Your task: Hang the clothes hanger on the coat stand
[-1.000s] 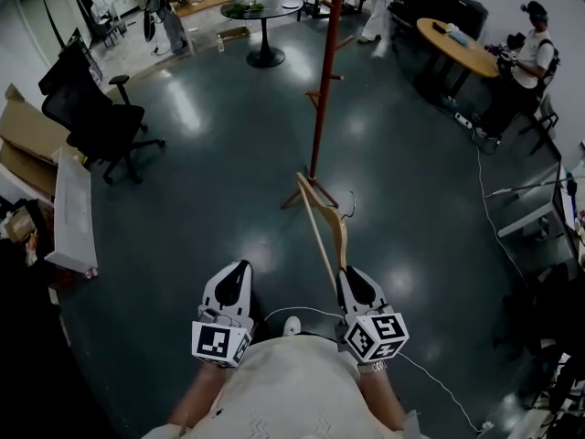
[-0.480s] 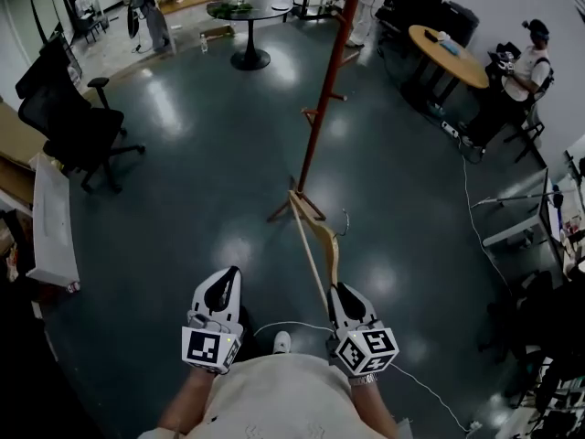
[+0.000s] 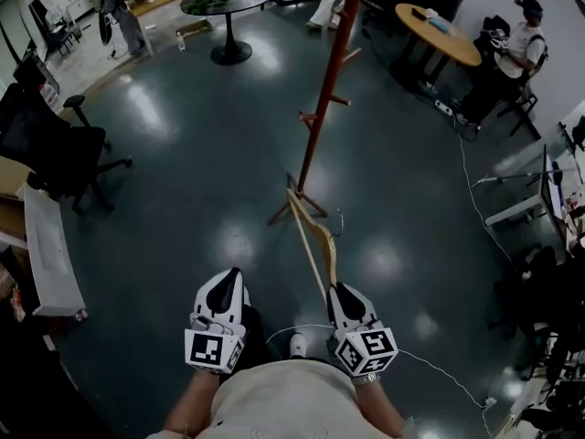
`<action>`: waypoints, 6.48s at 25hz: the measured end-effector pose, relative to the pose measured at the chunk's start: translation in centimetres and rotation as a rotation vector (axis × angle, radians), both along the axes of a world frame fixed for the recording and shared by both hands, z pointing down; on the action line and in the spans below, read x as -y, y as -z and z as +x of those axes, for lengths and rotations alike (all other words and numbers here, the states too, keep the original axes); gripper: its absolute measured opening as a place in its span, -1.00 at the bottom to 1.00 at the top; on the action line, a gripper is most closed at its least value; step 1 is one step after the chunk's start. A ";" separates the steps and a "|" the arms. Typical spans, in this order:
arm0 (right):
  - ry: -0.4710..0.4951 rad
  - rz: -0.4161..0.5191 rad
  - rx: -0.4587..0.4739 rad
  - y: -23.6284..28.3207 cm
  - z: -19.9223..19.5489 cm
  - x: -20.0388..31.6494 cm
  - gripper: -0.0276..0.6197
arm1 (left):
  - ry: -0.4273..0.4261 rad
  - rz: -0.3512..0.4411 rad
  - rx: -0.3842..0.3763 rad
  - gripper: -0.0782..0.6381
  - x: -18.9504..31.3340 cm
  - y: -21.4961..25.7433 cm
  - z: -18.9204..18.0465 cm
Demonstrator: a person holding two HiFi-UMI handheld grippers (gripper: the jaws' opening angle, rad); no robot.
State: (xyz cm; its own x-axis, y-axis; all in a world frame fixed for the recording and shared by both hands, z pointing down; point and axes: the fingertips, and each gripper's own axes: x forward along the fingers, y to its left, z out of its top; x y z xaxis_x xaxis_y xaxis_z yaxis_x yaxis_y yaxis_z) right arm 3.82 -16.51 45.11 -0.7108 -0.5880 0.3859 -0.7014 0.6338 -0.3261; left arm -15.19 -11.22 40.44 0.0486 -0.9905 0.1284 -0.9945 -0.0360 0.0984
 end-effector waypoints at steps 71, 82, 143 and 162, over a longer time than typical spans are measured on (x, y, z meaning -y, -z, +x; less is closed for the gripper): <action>-0.591 -0.170 -0.268 -23.5 -23.8 34.6 -0.71 | -0.261 -0.188 -0.102 -0.74 22.2 -6.4 -18.9; -0.658 -0.212 -0.219 -28.6 -23.3 41.6 -0.71 | -0.252 -0.266 -0.152 -0.74 26.6 -11.2 -18.3; 0.118 0.195 -0.140 -4.3 -25.6 22.9 -0.60 | -0.241 -0.119 0.024 -0.74 19.7 -7.0 -20.2; 0.134 0.217 0.158 7.2 -23.7 9.7 -0.83 | -0.261 -0.019 0.059 -0.74 10.2 -3.1 -15.3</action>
